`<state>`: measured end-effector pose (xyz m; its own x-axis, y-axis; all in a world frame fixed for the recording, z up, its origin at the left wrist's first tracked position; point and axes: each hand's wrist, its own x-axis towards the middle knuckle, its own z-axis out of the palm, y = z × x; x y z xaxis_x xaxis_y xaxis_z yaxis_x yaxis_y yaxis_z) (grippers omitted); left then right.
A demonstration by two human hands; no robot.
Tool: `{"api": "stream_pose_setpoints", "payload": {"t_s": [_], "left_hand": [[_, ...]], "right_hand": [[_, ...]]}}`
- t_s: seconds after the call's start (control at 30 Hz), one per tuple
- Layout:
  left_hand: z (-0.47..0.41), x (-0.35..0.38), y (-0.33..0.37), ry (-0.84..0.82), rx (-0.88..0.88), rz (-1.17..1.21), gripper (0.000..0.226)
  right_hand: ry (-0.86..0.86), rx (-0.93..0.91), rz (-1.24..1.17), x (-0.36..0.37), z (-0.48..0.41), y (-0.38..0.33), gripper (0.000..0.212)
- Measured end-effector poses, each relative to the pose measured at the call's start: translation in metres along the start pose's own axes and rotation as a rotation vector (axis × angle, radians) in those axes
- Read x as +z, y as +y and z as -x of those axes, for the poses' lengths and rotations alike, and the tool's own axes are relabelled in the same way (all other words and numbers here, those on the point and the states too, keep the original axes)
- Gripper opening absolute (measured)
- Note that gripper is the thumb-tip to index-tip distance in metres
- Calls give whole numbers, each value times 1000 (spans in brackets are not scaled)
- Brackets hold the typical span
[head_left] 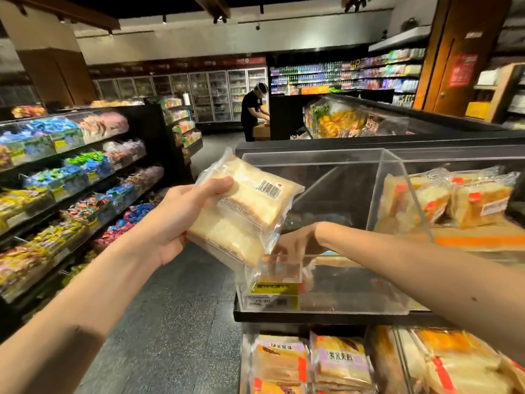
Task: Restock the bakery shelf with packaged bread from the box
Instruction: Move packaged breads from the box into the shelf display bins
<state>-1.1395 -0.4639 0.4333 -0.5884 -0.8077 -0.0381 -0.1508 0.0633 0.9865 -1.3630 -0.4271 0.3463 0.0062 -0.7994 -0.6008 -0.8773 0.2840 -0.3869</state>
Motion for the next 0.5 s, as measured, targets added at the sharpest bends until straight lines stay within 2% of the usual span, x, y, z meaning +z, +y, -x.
{"api": "stream_pose_setpoints", "payload": {"t_s": [0.1, 0.17, 0.23, 0.27, 0.33, 0.4, 0.43, 0.5], "left_hand": [[-6, 3, -1, 4, 2, 5, 61], [-9, 5, -3, 3, 7, 12, 58], [-10, 6, -3, 1, 14, 9, 53], [-11, 6, -3, -6, 10, 5, 54], [-14, 9, -2, -33, -7, -4, 56], [-16, 14, 1, -78, -20, -16, 50], [-16, 18, 2, -103, -23, -25, 48], [-18, 27, 6, -146, -17, -46, 49]], "right_hand": [[160, 4, 132, 3, 7, -10, 32], [182, -21, 207, 3, 15, -17, 35], [223, -40, 141, -2, 30, -16, 41], [274, -49, 1, -6, 39, -14, 37], [392, -138, -497, -19, 60, -8, 30], [435, -255, -1012, -37, 84, 1, 43], [417, -289, -1121, -45, 96, 5, 56], [406, -313, -1095, -55, 116, 8, 69]]}}
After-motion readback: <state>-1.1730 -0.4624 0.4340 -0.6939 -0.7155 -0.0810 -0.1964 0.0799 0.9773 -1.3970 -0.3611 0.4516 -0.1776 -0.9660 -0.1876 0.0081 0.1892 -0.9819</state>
